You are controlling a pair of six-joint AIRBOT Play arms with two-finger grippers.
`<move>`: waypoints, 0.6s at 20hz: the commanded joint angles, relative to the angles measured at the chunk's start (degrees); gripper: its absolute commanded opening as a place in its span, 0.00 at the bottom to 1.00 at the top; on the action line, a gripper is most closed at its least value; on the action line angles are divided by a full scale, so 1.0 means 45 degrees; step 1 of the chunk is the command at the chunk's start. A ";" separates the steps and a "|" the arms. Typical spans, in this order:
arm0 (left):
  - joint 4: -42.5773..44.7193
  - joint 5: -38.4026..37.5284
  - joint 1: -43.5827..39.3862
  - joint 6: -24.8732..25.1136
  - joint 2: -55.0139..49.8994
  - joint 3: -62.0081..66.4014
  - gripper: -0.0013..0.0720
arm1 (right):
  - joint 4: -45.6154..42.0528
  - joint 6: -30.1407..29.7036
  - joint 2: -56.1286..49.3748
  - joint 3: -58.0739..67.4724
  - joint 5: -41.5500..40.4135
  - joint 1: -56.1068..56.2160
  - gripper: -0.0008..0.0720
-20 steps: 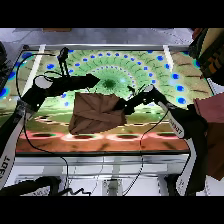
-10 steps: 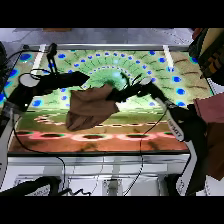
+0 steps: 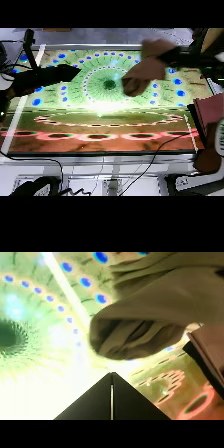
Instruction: Fold the clothes and pants, and hang the long-sleeved shirts on hangers.
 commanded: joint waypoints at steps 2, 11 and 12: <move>0.0000 -0.0044 0.0029 0.0010 0.0549 0.0000 0.04 | -0.1379 0.1302 0.1705 0.0015 -0.0102 -0.5017 0.06; -0.0087 -0.0102 -0.0005 0.0010 0.0602 0.0000 0.04 | -0.6523 0.3784 0.1807 -0.0578 0.1588 -1.0749 0.06; -0.0087 -0.0097 -0.0005 0.0010 0.0602 0.0000 0.04 | -0.7329 0.4692 0.1807 -0.0845 0.2327 -1.0792 0.06</move>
